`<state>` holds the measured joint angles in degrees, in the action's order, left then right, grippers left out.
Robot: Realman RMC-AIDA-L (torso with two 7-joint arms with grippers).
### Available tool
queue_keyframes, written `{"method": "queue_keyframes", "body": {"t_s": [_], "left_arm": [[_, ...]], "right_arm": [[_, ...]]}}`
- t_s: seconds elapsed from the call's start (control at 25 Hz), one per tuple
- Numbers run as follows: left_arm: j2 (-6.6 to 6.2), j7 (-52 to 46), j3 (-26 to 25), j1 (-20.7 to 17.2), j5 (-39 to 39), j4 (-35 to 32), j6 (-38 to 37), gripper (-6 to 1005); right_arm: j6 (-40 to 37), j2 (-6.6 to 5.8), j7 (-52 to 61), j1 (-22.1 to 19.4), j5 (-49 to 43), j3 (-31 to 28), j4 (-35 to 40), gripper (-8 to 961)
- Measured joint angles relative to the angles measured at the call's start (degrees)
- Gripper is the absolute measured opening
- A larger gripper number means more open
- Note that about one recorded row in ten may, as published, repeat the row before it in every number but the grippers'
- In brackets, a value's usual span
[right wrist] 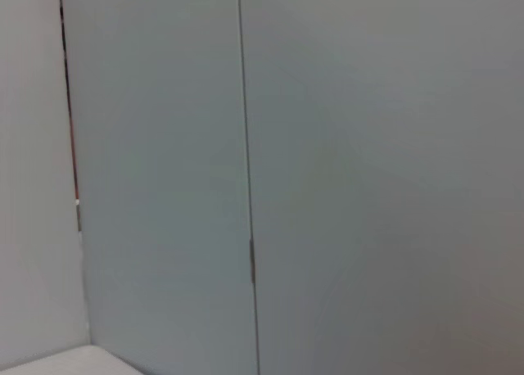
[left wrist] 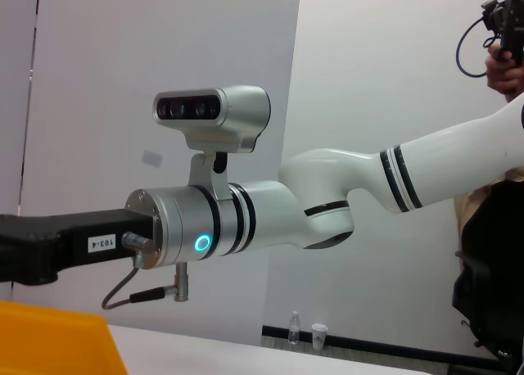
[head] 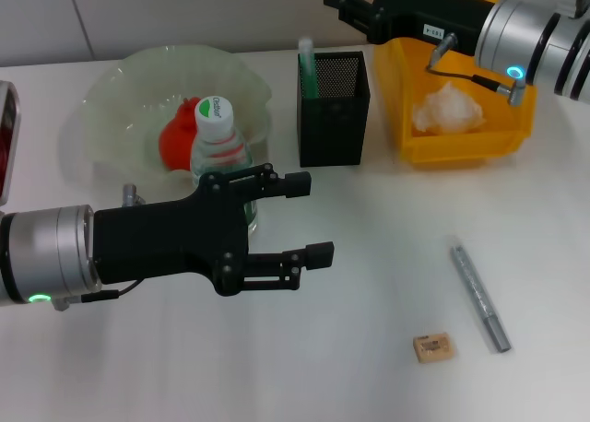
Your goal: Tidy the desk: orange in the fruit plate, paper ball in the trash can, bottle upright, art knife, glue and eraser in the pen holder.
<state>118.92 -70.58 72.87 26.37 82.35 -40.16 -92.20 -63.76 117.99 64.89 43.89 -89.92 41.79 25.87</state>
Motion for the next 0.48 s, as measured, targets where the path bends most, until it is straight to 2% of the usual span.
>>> {"method": "queue_keyframes", "body": {"t_s": [0.16, 0.36, 0.48], "left_arm": [[0.00, -0.01, 0.00, 0.00, 0.00, 0.00, 0.00, 813], [-0.10, -0.04, 0.00, 0.00, 0.00, 0.03, 0.00, 813], [-0.10, -0.06, 0.00, -0.01, 0.00, 0.07, 0.01, 813]], "right_arm": [[-0.41, 0.11, -1.49, -0.67, 2.27, -0.03, 0.54, 224], [-4.01, 0.49, -1.70, -3.12, 3.13, -0.05, 4.83, 433], [-5.14, 0.94, -1.18, -4.92, 3.19, 0.19, 7.68, 607]]}}
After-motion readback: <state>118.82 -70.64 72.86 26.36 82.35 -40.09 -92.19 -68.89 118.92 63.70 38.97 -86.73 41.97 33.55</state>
